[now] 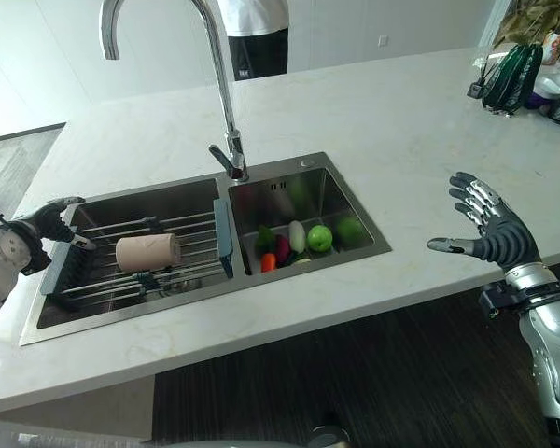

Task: Place the dishes in the dishwasher.

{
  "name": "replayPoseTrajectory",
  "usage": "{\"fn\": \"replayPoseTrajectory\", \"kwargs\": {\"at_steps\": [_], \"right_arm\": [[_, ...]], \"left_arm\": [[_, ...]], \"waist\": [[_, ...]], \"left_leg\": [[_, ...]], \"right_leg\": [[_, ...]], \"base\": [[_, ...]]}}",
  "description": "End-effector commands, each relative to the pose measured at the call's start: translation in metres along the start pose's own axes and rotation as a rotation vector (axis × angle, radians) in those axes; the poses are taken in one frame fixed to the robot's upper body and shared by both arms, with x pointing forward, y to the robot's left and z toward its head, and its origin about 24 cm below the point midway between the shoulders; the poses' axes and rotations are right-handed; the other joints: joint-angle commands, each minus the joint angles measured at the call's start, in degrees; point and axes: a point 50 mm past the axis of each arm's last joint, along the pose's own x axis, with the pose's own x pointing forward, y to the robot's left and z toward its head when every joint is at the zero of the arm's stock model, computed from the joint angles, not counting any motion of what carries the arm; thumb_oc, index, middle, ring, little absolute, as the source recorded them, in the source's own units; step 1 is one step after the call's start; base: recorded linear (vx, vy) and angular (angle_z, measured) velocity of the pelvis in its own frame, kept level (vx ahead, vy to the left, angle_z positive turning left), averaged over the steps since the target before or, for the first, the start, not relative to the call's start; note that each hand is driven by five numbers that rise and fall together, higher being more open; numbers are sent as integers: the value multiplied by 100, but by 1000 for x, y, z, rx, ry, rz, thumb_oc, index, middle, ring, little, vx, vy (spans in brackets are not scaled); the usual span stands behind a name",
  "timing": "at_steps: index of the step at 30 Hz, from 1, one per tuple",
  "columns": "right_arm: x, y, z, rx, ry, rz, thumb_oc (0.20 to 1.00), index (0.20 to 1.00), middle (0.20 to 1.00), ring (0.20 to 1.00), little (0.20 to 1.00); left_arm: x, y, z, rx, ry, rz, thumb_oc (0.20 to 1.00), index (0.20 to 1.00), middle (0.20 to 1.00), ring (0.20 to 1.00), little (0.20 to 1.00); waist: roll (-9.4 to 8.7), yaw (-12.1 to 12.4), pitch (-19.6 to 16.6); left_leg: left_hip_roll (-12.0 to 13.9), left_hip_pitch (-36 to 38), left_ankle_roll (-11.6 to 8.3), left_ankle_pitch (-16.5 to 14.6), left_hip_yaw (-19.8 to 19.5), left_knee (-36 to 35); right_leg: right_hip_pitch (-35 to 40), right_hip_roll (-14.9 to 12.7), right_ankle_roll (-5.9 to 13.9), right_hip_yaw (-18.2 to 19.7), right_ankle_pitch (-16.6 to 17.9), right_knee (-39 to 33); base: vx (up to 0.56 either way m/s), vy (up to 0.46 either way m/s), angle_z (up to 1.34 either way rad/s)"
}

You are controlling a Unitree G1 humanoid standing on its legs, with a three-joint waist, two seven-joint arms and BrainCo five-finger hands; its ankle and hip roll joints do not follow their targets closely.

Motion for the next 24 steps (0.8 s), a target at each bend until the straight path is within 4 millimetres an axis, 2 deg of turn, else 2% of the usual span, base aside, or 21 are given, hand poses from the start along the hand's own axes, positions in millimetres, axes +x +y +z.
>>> {"fn": "replayPoseTrajectory", "kwargs": {"at_steps": [1, 9, 13, 19, 20, 24], "right_arm": [[8, -16, 41, -111, -184, -34, 1000, 1000, 1000, 1000, 1000], [9, -15, 40, -130, -179, -32, 1000, 1000, 1000, 1000, 1000], [8, -14, 39, -141, -179, -28, 1000, 1000, 1000, 1000, 1000], [5, -17, 41, -161, -180, -21, 1000, 1000, 1000, 1000, 1000], [4, -17, 42, -170, -181, -21, 1000, 1000, 1000, 1000, 1000], [4, -19, 47, -182, -187, -18, 1000, 1000, 1000, 1000, 1000]], "left_arm": [[-3, 49, 11, 13, -28, 170, 1000, 1000, 1000, 1000, 1000], [0, 48, 19, 36, -61, 160, 1000, 1000, 1000, 1000, 1000], [0, 43, 15, 41, -51, 141, 1000, 1000, 1000, 1000, 1000], [4, 20, 7, 53, -26, 79, 1000, 1000, 1000, 1000, 1000], [4, 11, 2, 48, -11, 57, 1000, 1000, 1000, 1000, 1000], [5, 3, -3, 35, 7, 36, 1000, 1000, 1000, 1000, 1000]], "waist": [[-34, -57, 83], [-26, -118, 109], [-8, -153, 112], [-4, -230, 83], [-1, -255, 76], [0, -298, 99]], "left_leg": [[364, 206, -307, -358, -345, -3], [354, 262, -314, -384, -279, -3], [353, 309, -317, -389, -240, -3], [365, 383, -325, -402, -149, -3], [370, 402, -331, -399, -109, -3], [375, 408, -342, -391, -55, -3]], "right_leg": [[295, -84, 496, 275, -715, 12], [302, -104, 534, 346, -700, 12], [322, -106, 538, 380, -700, 12], [344, -112, 560, 449, -695, 12], [342, -109, 564, 480, -690, 12], [320, -109, 573, 529, -676, 12]], "base": [[57, 26, -1], [28, 3, -2], [15, -2, -6], [36, -13, -9], [45, -2, -5], [27, 3, -12]]}}
